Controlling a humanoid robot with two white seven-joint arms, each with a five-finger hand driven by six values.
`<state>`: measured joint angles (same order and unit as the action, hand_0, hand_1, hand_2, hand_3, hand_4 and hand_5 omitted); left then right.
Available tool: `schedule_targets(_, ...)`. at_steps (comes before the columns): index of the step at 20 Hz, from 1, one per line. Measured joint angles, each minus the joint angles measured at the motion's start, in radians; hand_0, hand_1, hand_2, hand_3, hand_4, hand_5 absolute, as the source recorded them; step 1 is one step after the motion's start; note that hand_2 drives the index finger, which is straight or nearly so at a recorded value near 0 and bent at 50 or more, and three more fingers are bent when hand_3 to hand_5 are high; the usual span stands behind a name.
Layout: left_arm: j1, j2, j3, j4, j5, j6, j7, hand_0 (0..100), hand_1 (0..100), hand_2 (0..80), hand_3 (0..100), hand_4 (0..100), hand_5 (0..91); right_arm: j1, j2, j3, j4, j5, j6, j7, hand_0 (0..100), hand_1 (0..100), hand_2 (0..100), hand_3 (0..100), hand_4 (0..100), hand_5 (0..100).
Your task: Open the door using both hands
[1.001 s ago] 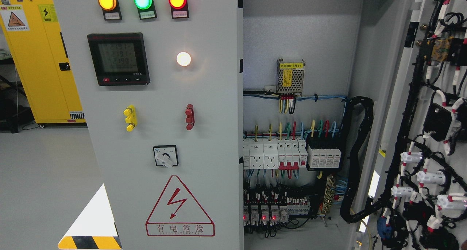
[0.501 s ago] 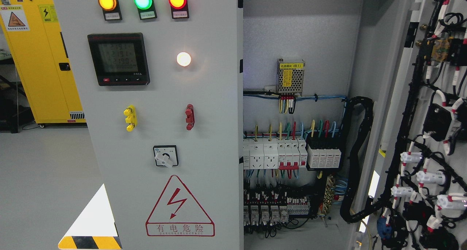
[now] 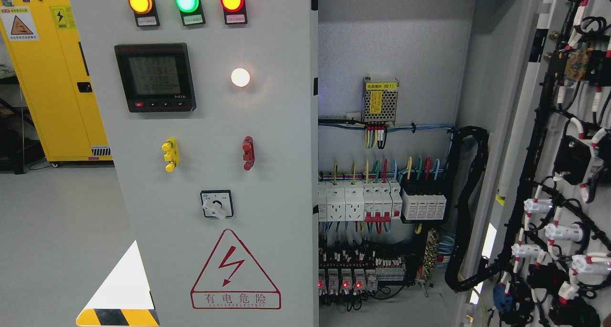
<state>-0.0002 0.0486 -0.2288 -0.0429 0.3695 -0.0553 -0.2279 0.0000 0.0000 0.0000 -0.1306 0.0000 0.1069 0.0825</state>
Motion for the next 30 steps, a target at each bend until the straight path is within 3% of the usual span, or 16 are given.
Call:
schedule_targets(3,0.000,-0.003,0.003,0.010,-0.020,0.004,-0.006,12,56,0.0,0,0,0.0,0.002,0.000,0.000,-0.057,0.000,-0.009,-0.001,0,50,4,0,0,0)
schedule_targets(8,0.000,-0.006,0.007,0.022,-0.036,0.002,-0.009,12,56,0.0,0,0,0.0,0.072,0.000,0.000,-0.261,0.000,-0.009,-0.003,0,50,4,0,0,0)
schedule_targets(20,0.000,-0.008,0.013,0.036,-0.045,-0.002,-0.010,12,56,0.0,0,0,0.0,0.328,-0.016,0.029,-1.154,0.000,-0.040,0.001,0,50,4,0,0,0)
schedule_targets(22,0.000,-0.008,0.012,0.037,-0.047,-0.003,-0.010,12,56,0.0,0,0,0.0,0.351,-0.020,0.040,-1.284,0.000,-0.086,0.001,0,50,4,0,0,0)
schedule_targets(26,0.000,-0.008,0.012,0.039,-0.049,-0.006,-0.006,12,56,0.0,0,0,0.0,0.367,-0.031,0.063,-1.491,0.000,-0.260,0.006,0,50,4,0,0,0)
schedule_targets(30,0.000,-0.008,0.011,0.040,-0.050,-0.002,0.001,12,56,0.0,0,0,0.0,0.335,-0.041,0.085,-1.632,0.000,-0.327,-0.001,0,50,4,0,0,0)
